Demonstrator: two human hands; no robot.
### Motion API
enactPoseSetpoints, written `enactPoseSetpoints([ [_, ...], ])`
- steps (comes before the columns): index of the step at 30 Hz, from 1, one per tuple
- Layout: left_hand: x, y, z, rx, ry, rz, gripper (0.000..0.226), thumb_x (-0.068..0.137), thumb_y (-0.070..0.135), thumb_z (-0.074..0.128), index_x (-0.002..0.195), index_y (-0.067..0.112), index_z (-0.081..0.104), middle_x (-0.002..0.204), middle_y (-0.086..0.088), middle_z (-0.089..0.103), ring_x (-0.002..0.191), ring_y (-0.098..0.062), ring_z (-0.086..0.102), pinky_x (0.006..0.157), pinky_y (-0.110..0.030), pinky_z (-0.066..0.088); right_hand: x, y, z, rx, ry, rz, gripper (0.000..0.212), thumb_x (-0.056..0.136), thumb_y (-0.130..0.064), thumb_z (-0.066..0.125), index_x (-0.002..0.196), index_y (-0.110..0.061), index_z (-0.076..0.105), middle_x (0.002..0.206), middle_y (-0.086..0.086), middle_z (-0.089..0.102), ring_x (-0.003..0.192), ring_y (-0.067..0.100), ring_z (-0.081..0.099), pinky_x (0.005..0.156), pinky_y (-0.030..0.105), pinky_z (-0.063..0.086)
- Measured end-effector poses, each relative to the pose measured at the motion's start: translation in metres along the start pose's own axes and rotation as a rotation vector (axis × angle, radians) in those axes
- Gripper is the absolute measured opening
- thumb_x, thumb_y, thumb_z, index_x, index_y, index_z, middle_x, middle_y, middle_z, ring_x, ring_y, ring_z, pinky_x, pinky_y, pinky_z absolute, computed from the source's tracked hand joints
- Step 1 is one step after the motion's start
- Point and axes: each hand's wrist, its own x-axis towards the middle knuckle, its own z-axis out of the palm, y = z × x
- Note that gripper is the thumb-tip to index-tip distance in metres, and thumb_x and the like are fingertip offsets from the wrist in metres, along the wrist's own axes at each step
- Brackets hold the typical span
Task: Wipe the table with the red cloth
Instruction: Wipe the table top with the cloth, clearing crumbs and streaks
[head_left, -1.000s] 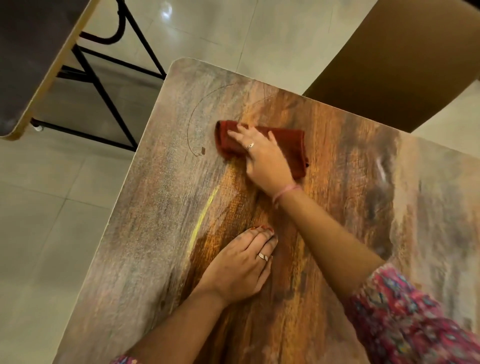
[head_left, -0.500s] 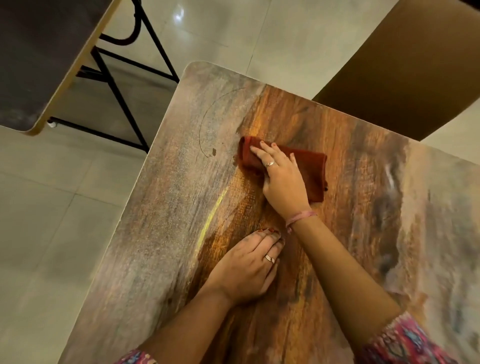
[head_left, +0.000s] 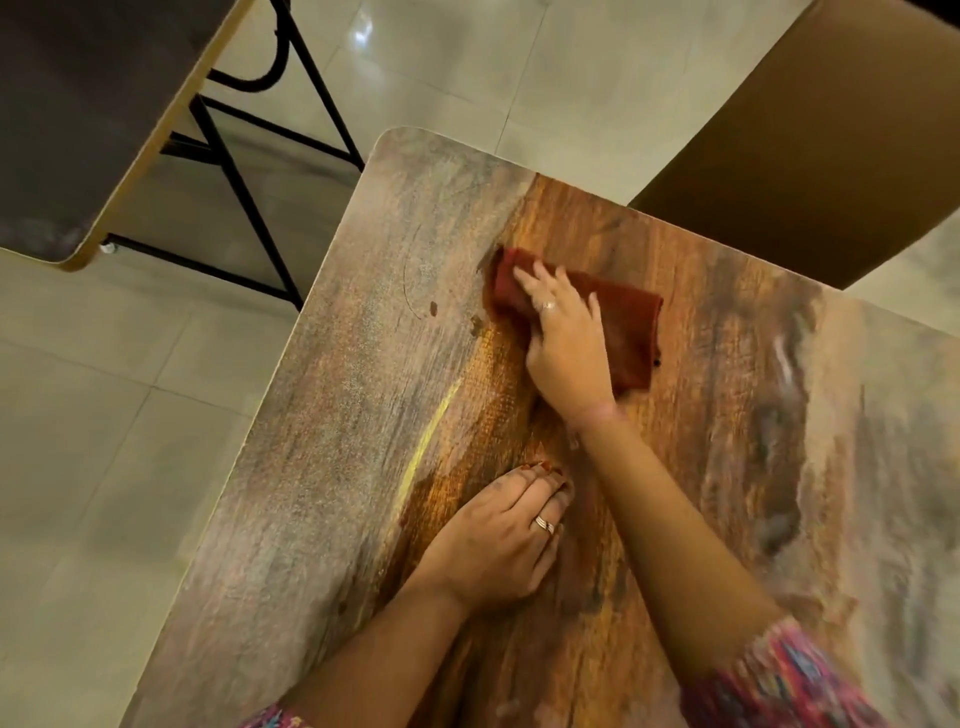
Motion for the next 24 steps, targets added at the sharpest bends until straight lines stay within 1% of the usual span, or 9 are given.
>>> enactPoseSetpoints([
  [3,0.001,0.000,0.000,0.002,-0.011,0.010,0.044,0.093,0.033,0.043,0.126,0.008,0.060,0.125,-0.008,0.062,0.118,-0.021,0.056,0.108,-0.033,0.037,-0.020,0.004,-0.005,-0.014,-0.071,-0.055,0.059,0.091,-0.001,0.046,0.144,-0.025,0.039,0.153,-0.001,0.034,0.145,0.020,0.021,0.117,0.049,0.009],
  [7,-0.001,0.001,0.001,-0.031,-0.020,-0.018,0.042,0.096,0.031,0.042,0.128,0.010,0.058,0.129,-0.008,0.060,0.120,-0.021,0.054,0.108,-0.034,0.037,0.066,-0.004,-0.004,-0.031,-0.107,-0.024,0.059,0.089,0.000,0.045,0.143,-0.023,0.041,0.152,0.002,0.035,0.144,0.022,0.023,0.117,0.055,0.009],
  [10,-0.001,0.000,0.002,-0.047,-0.022,-0.015,0.040,0.095,0.030,0.044,0.125,0.009,0.059,0.125,-0.007,0.062,0.118,-0.021,0.055,0.107,-0.034,0.038,0.139,-0.016,0.002,-0.039,-0.098,0.063,0.065,0.086,0.004,0.044,0.145,-0.025,0.038,0.151,0.004,0.035,0.143,0.022,0.025,0.118,0.052,0.008],
  [12,-0.002,0.000,0.003,-0.051,-0.010,-0.007,0.039,0.095,0.030,0.045,0.122,0.007,0.061,0.122,-0.008,0.064,0.115,-0.022,0.056,0.107,-0.034,0.039,0.155,-0.022,0.006,-0.045,-0.086,0.089,0.066,0.087,0.004,0.043,0.145,-0.025,0.036,0.152,0.003,0.034,0.144,0.020,0.023,0.117,0.052,0.007],
  [14,-0.004,0.000,0.006,-0.060,-0.013,-0.012,0.040,0.096,0.029,0.043,0.124,0.007,0.059,0.125,-0.008,0.062,0.118,-0.022,0.055,0.107,-0.034,0.038,0.139,-0.022,0.008,-0.037,-0.089,0.056,0.065,0.088,0.004,0.045,0.146,-0.025,0.035,0.155,0.001,0.030,0.145,0.020,0.018,0.118,0.052,0.006],
  [17,-0.004,0.001,0.009,-0.041,0.001,-0.016,0.041,0.096,0.029,0.042,0.128,0.007,0.057,0.126,-0.008,0.061,0.118,-0.022,0.054,0.107,-0.034,0.038,0.059,-0.019,0.009,0.001,-0.078,-0.047,0.056,0.091,-0.006,0.050,0.144,-0.024,0.040,0.154,0.001,0.032,0.145,0.022,0.020,0.117,0.051,0.008],
  [20,-0.003,0.001,0.010,-0.023,0.030,-0.004,0.039,0.094,0.029,0.046,0.121,0.006,0.060,0.114,-0.009,0.064,0.105,-0.024,0.058,0.102,-0.034,0.041,-0.018,-0.019,0.007,0.013,-0.113,-0.107,0.060,0.087,0.001,0.048,0.142,-0.025,0.043,0.152,-0.001,0.036,0.145,0.020,0.022,0.116,0.049,0.011],
  [22,-0.003,0.001,0.009,-0.025,0.035,-0.004,0.037,0.093,0.030,0.048,0.118,0.007,0.062,0.111,-0.008,0.065,0.103,-0.024,0.058,0.101,-0.034,0.040,-0.024,-0.019,0.007,-0.002,-0.133,-0.081,0.062,0.087,0.002,0.047,0.141,-0.027,0.042,0.152,-0.003,0.036,0.145,0.019,0.022,0.116,0.050,0.011],
  [24,-0.003,0.001,0.008,-0.021,0.017,-0.007,0.040,0.094,0.030,0.046,0.124,0.008,0.060,0.121,-0.008,0.063,0.112,-0.023,0.056,0.105,-0.033,0.040,0.006,-0.024,0.006,-0.006,-0.120,-0.057,0.063,0.086,0.006,0.045,0.142,-0.024,0.042,0.152,0.000,0.036,0.144,0.021,0.022,0.116,0.052,0.010],
])
